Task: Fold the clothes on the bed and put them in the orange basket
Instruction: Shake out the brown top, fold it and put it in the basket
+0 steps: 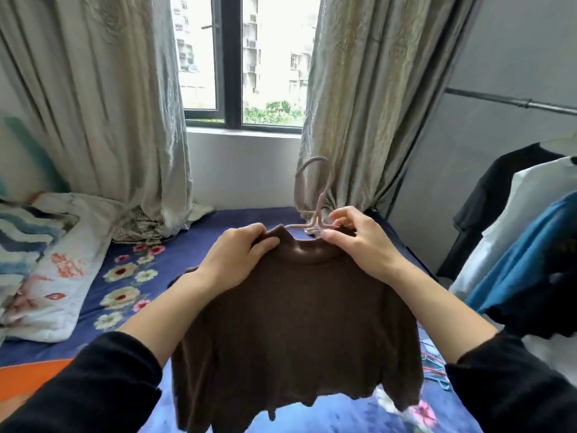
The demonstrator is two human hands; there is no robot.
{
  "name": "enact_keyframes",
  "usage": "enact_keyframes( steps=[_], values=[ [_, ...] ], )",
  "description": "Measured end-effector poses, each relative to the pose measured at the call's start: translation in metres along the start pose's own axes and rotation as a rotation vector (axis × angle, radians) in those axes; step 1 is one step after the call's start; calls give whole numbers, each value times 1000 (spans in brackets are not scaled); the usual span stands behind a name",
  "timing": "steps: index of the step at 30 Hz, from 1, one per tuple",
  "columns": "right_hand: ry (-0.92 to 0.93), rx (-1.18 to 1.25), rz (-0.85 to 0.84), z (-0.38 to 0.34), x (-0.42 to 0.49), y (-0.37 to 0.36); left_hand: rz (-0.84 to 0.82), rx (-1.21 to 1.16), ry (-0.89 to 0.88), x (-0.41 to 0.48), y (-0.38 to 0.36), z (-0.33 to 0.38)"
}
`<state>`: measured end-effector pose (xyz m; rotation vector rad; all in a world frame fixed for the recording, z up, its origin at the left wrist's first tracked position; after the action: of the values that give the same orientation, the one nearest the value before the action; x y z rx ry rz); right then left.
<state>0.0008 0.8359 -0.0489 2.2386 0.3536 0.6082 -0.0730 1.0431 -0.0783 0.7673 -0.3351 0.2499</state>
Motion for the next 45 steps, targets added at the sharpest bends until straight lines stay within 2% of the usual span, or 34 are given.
enact_keyframes(
  steps=[4, 9, 18, 23, 25, 27, 28, 29, 30, 32, 33, 35, 38, 40, 42, 44, 45],
  values=[
    [-18, -17, 51, -15, 4, -1, -89, -94, -93, -3, -5, 29],
    [14, -105, -3, -7, -3, -13, -72, -70, -106, -11, -4, 21],
    [-207, -192, 52, 68, 11, 26, 113, 175, -149, -35, 32, -35],
    [-248, -110, 141, 76, 20, 39, 180, 98, -125, -33, 44, -39],
    [-347, 162, 265, 90, 21, 51, 177, 86, -85, -35, 45, -45],
    [-450, 668, 385, 102, 18, 58, 180, -9, -19, -40, 43, -55],
    [-449, 839, 378, 101, 18, 56, 163, -70, 15, -40, 38, -56],
    [-427, 909, 326, 94, 20, 50, 128, -114, 26, -36, 31, -51],
    [-402, 911, 240, 82, 22, 40, 92, -151, 30, -29, 21, -44],
    [-380, 728, 65, 58, 24, 15, 43, -248, 56, -16, 0, -27],
    [-380, 651, 32, 50, 26, 9, 25, -299, 80, -10, -11, -22],
    [-381, 654, 65, 39, 32, 11, -4, -323, 140, -5, -33, -23],
    [-399, 917, 214, 50, 39, 37, -47, -235, 190, -9, -62, -35],
    [-384, 996, 309, 68, 42, 52, -35, -227, 215, -10, -71, -46],
    [-419, 870, 400, 98, 37, 59, 5, -223, 258, -11, -73, -58],
    [-524, 560, 409, 138, 22, 53, 32, -246, 285, -11, -75, -68],
    [-573, 372, 360, 157, 11, 44, 35, -256, 294, -10, -75, -71]
  ],
)
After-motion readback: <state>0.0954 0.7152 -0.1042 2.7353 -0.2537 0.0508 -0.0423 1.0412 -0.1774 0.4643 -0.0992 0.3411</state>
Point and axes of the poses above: each hand's wrist, its own x-axis towards the middle knuckle, its own y-axis out of the back of the hand, z = x × y, the point moved 7 cm from there along x, towards the middle knuckle, and after that the axes turned 9 degrees about -x, right-handed, at the moved point
